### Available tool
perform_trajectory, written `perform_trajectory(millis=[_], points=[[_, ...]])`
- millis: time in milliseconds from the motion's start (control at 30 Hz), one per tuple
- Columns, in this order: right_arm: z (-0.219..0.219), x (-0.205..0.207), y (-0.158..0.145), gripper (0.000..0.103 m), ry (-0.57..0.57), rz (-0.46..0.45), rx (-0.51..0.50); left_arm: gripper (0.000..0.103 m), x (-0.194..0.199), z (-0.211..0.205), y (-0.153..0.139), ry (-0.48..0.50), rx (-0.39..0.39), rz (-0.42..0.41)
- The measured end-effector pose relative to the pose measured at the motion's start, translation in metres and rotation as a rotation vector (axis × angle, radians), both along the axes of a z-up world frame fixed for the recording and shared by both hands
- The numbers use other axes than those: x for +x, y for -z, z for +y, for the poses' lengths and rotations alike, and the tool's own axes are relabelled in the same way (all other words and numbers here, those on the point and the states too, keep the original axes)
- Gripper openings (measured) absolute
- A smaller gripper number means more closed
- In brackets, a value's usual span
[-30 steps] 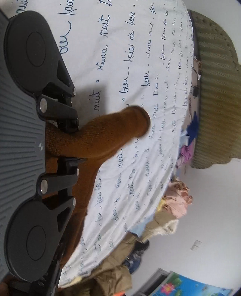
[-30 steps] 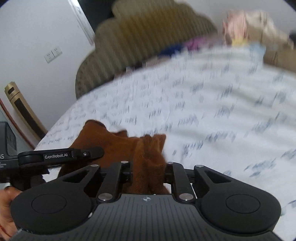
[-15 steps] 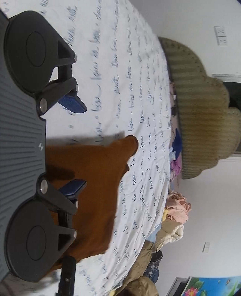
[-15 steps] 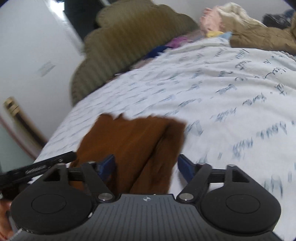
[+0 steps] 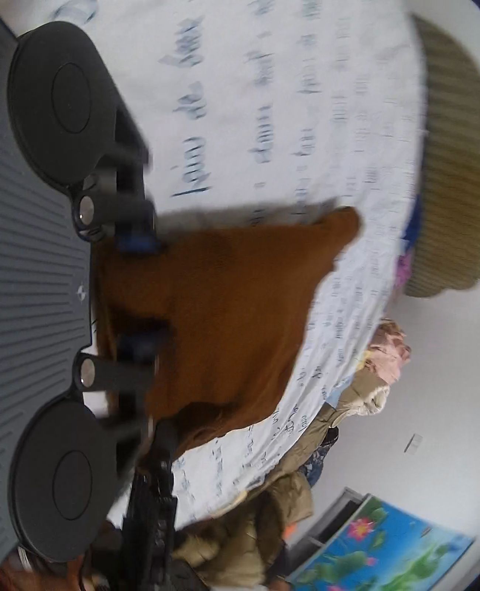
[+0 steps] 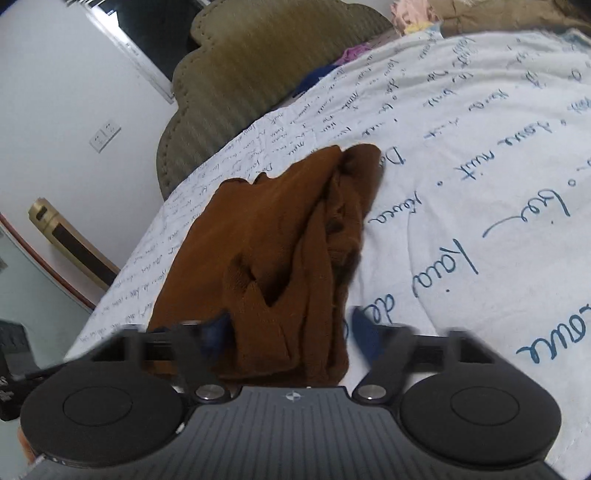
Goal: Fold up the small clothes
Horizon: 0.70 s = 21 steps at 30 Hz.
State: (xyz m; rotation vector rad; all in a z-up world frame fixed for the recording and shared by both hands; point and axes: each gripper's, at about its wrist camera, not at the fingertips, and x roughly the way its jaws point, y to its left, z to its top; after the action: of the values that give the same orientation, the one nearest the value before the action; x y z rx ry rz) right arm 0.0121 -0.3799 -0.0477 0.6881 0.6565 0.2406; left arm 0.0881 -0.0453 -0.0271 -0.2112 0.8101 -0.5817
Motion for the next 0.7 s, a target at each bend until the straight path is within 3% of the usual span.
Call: perform_trajectory(millis=[100, 200, 233, 300, 367, 433, 500, 567, 633, 700], points=[[0.004, 0.004, -0.004, 0.021, -0.023, -0.011, -0.052, 0.015, -0.009, -0.003, -0.007, 0.001, -0.002, -0.03], [0.005, -0.005, -0.027, 0.019, 0.002, -0.068, -0.156, 0.015, -0.021, -0.013, -0.02, 0.018, -0.008, -0.06], [0.005, -0.007, -0.035, 0.019, 0.007, -0.084, -0.199, 0.015, -0.024, -0.017, -0.023, 0.019, 0.008, -0.08], [0.01, -0.009, -0.04, 0.02, -0.003, -0.078, -0.268, 0.019, -0.029, -0.029, -0.023, -0.013, 0.115, -0.129], [0.017, -0.006, -0.034, 0.029, -0.021, -0.026, -0.332, 0.023, -0.038, -0.036, -0.019, -0.045, 0.201, -0.159], [0.026, -0.019, -0.029, 0.054, 0.033, -0.026, -0.425, 0.036, -0.049, -0.037, -0.019, -0.075, 0.238, -0.189], [0.034, -0.033, -0.032, 0.065, 0.111, -0.05, -0.46, 0.069, -0.06, -0.038, -0.02, -0.129, 0.294, -0.229], [0.038, -0.042, -0.033, 0.074, 0.151, -0.074, -0.45, 0.075, -0.07, -0.037, -0.021, -0.166, 0.321, -0.278], [0.043, -0.046, -0.028, 0.095, 0.147, -0.081, -0.465, 0.075, -0.073, -0.035, -0.022, -0.177, 0.34, -0.291], [0.048, -0.039, -0.02, 0.095, 0.146, -0.037, -0.513, 0.075, -0.073, -0.032, -0.019, -0.194, 0.342, -0.274]])
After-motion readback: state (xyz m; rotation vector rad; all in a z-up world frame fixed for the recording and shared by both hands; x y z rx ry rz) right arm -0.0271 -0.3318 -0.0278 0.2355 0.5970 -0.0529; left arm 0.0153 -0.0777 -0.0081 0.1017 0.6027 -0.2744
